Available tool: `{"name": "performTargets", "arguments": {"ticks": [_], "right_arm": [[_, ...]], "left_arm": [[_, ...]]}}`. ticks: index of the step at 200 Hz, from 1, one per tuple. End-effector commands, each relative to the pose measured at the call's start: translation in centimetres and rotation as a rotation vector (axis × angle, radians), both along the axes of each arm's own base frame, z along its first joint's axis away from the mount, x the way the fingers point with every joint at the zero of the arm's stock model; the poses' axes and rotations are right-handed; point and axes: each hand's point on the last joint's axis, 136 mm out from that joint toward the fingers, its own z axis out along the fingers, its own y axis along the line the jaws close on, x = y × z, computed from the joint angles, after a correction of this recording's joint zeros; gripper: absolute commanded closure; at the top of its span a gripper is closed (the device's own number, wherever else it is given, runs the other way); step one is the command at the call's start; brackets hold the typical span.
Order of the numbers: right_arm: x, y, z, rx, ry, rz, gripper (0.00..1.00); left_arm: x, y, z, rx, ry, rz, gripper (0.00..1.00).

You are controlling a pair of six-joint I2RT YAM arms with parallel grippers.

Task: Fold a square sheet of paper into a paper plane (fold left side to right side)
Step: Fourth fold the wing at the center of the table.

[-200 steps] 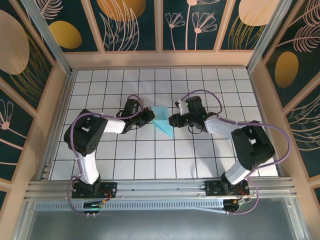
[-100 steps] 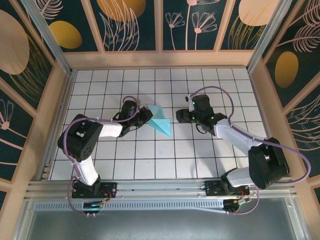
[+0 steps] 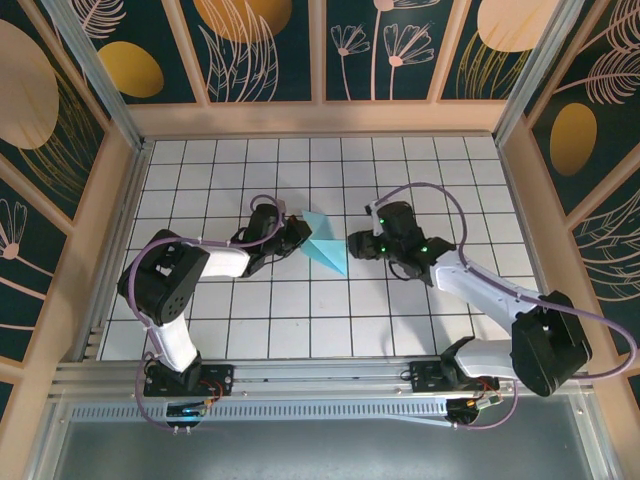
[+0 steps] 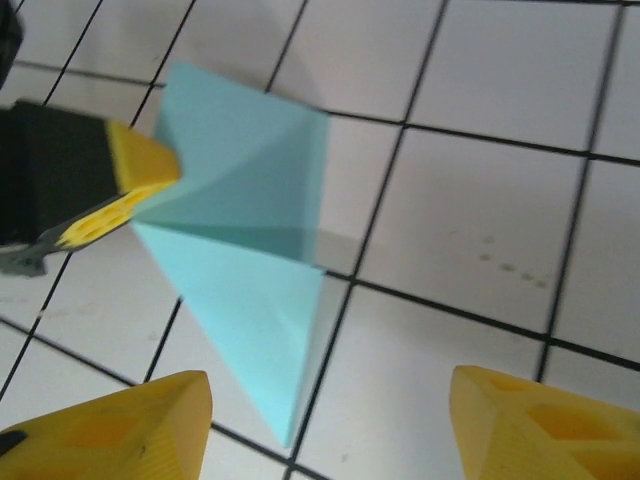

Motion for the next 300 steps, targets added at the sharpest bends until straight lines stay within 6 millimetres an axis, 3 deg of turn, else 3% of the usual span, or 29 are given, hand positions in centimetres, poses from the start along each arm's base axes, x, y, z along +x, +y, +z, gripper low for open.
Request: {"name": "performTargets", "arguments": {"ticks": [1, 39, 67, 151, 231, 300], "right_arm": [[-0.8, 2.0, -1.4, -0.019, 0.035, 0.025, 0.39], [-1.5, 5.7, -4.3, -0.11, 0.038, 0.073, 0.4], [-1.3, 6.6, -6.1, -0.199, 0.026, 0.066, 0.38], [0.5, 7.3, -8.6, -0.354, -0.019, 0.052, 0.48], [0.8, 7.2, -9.0, -0.385, -0.032, 0.042, 0.58], [0.3, 7.2, -9.2, -0.407, -0.03, 0.05, 0.64]], "left_arm": [[0.5, -0.2, 1.4, -0.02, -0.032, 0.026, 1.0], [0.3, -0.6, 1.5, -0.019, -0.033, 0.021, 1.0], [0.3, -0.7, 1.4, -0.014, -0.032, 0.016, 1.0], [0.2, -0.8, 1.6, -0.008, -0.033, 0.008, 1.0], [0.2, -0.6, 1.7, 0.011, -0.037, 0.006, 1.0], [0.3, -0.6, 1.6, 0.023, -0.039, 0.006, 0.92]]}}
